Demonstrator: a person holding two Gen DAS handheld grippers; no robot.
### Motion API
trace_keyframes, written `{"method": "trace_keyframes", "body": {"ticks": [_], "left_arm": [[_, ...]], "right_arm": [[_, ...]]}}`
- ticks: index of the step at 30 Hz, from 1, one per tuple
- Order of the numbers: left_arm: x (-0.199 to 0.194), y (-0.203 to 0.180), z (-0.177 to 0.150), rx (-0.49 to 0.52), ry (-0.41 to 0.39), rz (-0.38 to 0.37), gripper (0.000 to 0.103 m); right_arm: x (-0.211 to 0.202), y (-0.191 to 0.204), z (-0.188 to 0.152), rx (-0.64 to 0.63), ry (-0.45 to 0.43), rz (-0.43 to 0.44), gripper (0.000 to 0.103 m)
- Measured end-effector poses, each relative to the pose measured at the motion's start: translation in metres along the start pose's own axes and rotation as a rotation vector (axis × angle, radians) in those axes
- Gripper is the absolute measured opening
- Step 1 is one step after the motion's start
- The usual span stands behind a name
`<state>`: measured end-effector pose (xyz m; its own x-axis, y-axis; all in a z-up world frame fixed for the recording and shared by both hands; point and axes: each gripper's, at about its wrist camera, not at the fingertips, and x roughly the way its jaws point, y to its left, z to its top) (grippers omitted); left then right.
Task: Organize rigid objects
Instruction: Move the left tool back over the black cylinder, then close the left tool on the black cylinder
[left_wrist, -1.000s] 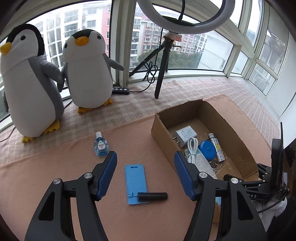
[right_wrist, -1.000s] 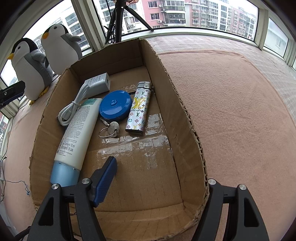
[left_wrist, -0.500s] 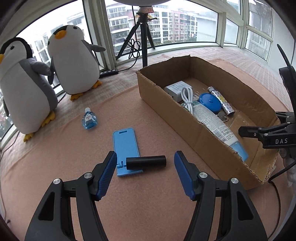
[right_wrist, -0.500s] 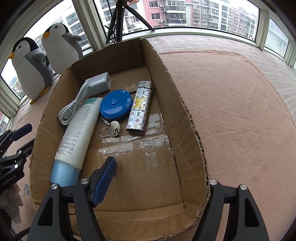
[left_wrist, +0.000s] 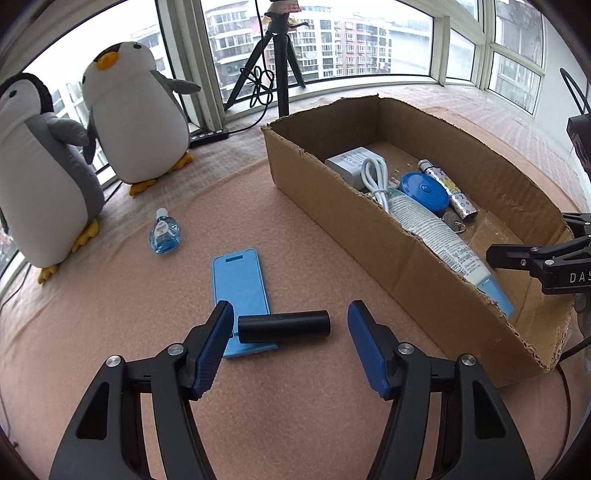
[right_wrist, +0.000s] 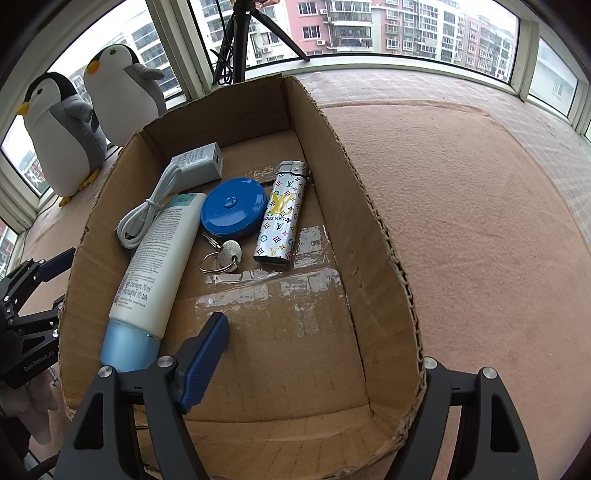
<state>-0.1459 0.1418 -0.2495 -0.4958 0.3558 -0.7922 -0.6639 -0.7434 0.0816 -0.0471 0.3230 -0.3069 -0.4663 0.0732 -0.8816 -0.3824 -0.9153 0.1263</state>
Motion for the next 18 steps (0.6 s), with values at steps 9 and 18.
{"method": "trace_keyframes", "body": {"ticks": [9,18], "left_arm": [[0.0025,-0.0011,-0.0013,0.005,-0.008,0.000,0.059],[0.0026,0.0011,-0.0036,-0.014,-0.013,-0.040,0.052]], "right_arm": [[0.0001,0.0004,-0.0002,0.001,0.000,-0.001,0.073],[0.0002,0.0005,0.0001,0.000,0.000,-0.001,0.073]]}}
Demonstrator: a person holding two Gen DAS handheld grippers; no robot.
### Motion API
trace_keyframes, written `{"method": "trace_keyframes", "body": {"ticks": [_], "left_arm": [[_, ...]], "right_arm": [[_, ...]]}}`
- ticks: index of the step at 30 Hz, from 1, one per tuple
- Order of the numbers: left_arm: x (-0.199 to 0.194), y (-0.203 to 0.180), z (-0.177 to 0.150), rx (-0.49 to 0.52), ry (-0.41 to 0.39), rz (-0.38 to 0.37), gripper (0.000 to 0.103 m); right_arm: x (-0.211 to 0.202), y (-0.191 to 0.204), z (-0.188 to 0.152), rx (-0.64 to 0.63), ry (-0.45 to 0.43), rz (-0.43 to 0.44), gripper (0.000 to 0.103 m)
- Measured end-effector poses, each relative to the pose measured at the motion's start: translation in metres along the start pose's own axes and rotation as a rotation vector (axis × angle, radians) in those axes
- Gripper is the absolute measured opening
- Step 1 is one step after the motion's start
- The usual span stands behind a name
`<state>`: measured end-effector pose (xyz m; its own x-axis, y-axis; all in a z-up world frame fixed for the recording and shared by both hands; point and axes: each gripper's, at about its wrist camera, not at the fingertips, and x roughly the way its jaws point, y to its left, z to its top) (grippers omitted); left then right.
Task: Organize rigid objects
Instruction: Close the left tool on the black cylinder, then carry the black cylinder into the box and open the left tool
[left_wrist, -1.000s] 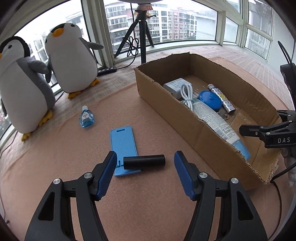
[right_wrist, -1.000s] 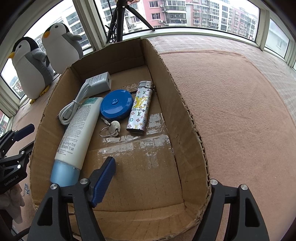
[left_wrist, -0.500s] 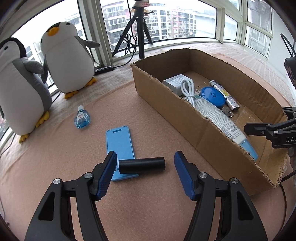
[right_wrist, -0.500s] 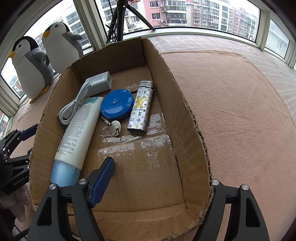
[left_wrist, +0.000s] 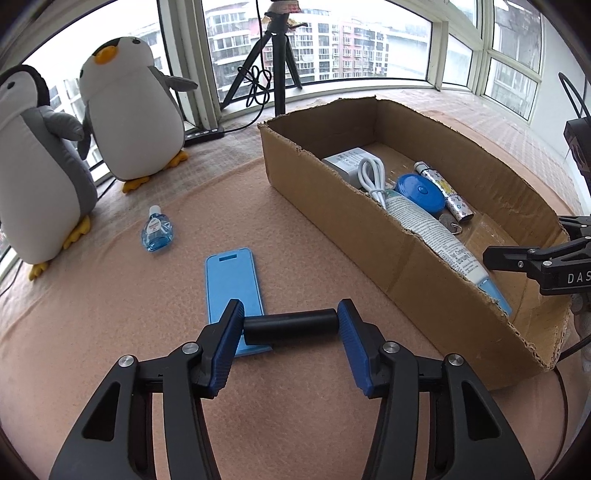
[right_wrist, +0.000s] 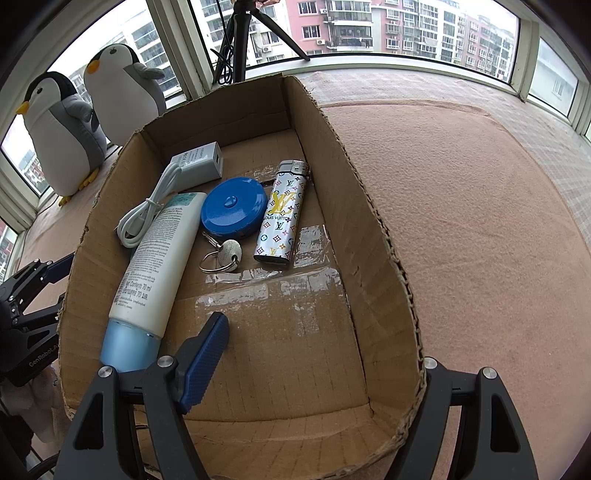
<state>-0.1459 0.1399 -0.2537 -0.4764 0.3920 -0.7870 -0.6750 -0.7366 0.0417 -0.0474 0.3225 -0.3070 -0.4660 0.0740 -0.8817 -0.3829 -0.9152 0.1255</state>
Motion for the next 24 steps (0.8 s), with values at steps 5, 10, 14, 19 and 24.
{"method": "trace_keyframes", "body": {"ticks": [5,10,14,19,24], "left_arm": [[-0.002,-0.001,0.000,0.004,-0.005,-0.027,0.051],[-0.003,0.001,0.000,-0.009,-0.010,-0.036,0.051],[-0.006,0.001,0.001,-0.016,-0.017,-0.038,0.051],[-0.017,0.004,0.007,-0.028,-0.044,-0.039,0.051],[-0.035,0.007,0.019,-0.029,-0.093,-0.040,0.051]], "right_arm": [[0.000,0.000,0.000,0.000,0.000,0.000,0.073],[0.000,0.000,0.000,0.000,0.000,0.000,0.073],[0.000,0.000,0.000,0.000,0.000,0.000,0.073],[0.000,0.001,0.000,-0.001,0.000,-0.001,0.073],[0.000,0.001,0.000,-0.001,0.000,-0.001,0.073]]}}
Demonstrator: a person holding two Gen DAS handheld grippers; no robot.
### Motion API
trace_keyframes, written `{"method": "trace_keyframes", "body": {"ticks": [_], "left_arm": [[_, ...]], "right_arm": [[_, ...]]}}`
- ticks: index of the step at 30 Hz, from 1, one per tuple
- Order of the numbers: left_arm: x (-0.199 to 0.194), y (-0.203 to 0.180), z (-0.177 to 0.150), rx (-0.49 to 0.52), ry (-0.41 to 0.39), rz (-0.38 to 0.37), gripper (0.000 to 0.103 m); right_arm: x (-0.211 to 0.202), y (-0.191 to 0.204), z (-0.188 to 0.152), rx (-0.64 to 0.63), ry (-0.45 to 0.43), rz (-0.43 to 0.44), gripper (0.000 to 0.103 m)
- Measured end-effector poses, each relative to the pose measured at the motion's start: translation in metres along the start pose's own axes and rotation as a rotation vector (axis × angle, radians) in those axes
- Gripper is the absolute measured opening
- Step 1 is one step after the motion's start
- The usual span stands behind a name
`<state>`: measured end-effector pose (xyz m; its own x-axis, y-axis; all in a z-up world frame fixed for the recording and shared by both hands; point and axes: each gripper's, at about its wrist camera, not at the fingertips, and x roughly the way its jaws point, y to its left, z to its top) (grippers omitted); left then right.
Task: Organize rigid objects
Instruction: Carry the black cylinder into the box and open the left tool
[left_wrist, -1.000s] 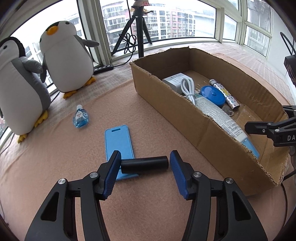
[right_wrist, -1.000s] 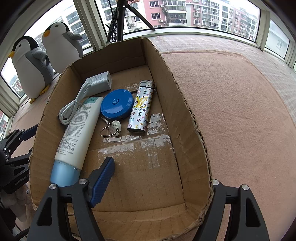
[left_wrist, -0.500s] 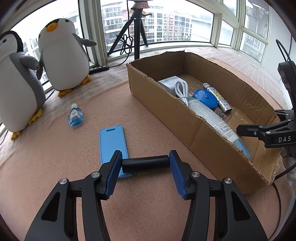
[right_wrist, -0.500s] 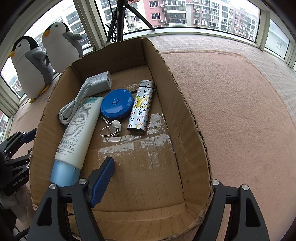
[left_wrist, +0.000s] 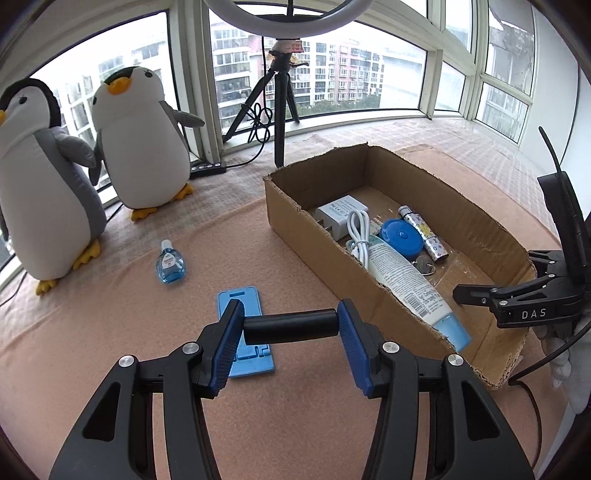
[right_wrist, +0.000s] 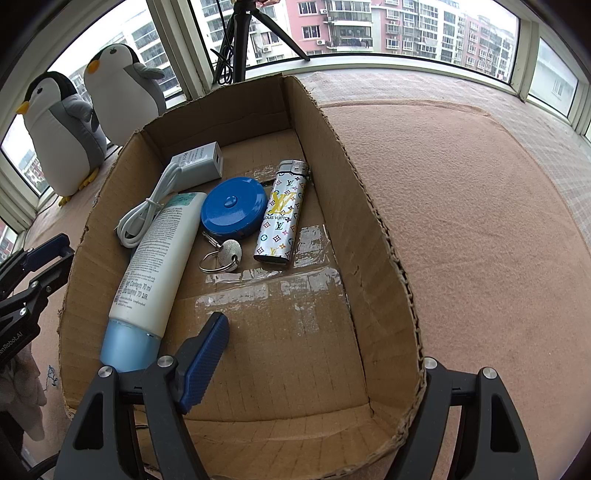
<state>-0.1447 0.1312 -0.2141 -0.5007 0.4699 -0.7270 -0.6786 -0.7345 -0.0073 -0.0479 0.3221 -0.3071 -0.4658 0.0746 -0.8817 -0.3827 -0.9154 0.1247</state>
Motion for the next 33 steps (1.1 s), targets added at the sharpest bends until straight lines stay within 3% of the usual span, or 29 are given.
{"method": "trace_keyframes", "body": {"ticks": [13,22,33], "left_arm": [[-0.012,-0.018,0.034,-0.012,-0.066,-0.054,0.051],[0.014,-0.040,0.065,-0.088,-0.064,-0.118,0.051],[0.041,-0.066,0.087,-0.124,-0.038,-0.144,0.051]], "right_arm": [[0.000,0.001,0.000,0.000,0.000,-0.001,0.073],[-0.001,0.002,-0.003,-0.003,-0.002,0.001,0.073],[0.001,0.003,-0.001,-0.007,0.001,-0.003,0.074]]}}
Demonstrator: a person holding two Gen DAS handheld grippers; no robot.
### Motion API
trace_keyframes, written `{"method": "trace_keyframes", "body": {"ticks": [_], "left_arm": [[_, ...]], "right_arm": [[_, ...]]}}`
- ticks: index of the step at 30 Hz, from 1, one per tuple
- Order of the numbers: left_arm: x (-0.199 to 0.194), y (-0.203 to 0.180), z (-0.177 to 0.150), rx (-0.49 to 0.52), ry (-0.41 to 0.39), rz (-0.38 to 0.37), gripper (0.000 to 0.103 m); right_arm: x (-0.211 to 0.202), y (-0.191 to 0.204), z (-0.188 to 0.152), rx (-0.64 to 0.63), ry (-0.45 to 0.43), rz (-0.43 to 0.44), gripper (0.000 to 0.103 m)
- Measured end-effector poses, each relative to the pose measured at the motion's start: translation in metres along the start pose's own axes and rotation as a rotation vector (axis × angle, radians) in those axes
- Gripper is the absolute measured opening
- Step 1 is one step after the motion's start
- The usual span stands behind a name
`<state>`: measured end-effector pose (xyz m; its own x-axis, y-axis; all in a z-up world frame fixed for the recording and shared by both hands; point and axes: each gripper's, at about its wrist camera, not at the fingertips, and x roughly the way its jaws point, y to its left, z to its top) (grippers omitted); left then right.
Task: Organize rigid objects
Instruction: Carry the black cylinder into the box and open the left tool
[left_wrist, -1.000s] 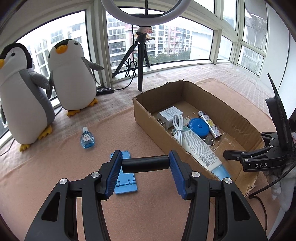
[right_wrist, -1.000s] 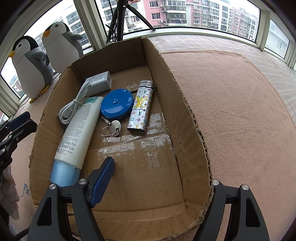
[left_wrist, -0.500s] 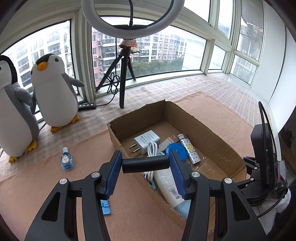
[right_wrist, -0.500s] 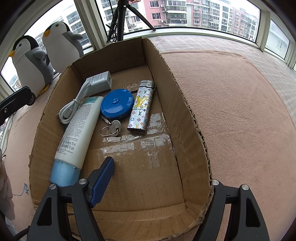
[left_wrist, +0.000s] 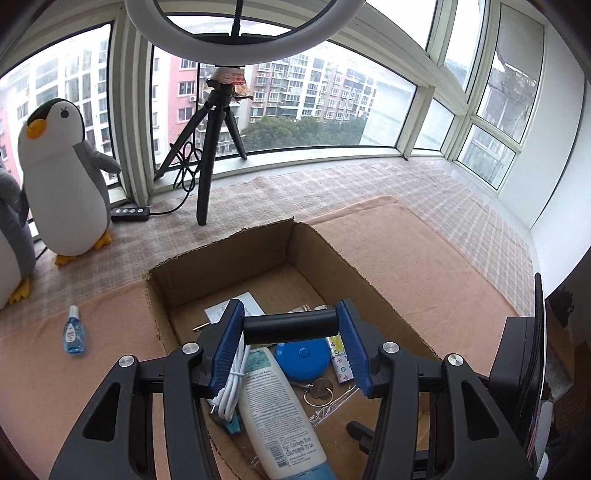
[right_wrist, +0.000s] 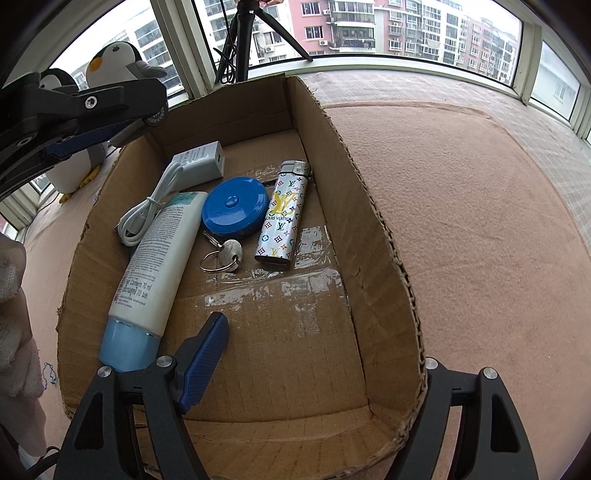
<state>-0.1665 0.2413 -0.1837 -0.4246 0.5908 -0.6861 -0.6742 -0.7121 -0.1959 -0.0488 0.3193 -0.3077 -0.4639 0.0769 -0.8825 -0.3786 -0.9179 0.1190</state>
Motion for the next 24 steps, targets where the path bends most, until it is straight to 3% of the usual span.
{"method": "trace_keyframes", "body": {"ticks": [10,13,24], "left_arm": [[0.0120,0.0033,0.0084,-0.032,0.023,0.005,0.053],[0.0108,0.0034,0.0089,-0.035,0.024,0.005,0.071],[0.0092,0.0015,0.0090,-0.034,0.021,0.017,0.071]], "right_arm": [[0.0000,-0.0033,0.0013,0.000,0.000,-0.002,0.074],[-0.0005,-0.0033,0.0011,0.000,0.000,-0.001,0.074],[-0.0006,-0.0027,0.0012,-0.001,0.000,-0.002,0.074]]}}
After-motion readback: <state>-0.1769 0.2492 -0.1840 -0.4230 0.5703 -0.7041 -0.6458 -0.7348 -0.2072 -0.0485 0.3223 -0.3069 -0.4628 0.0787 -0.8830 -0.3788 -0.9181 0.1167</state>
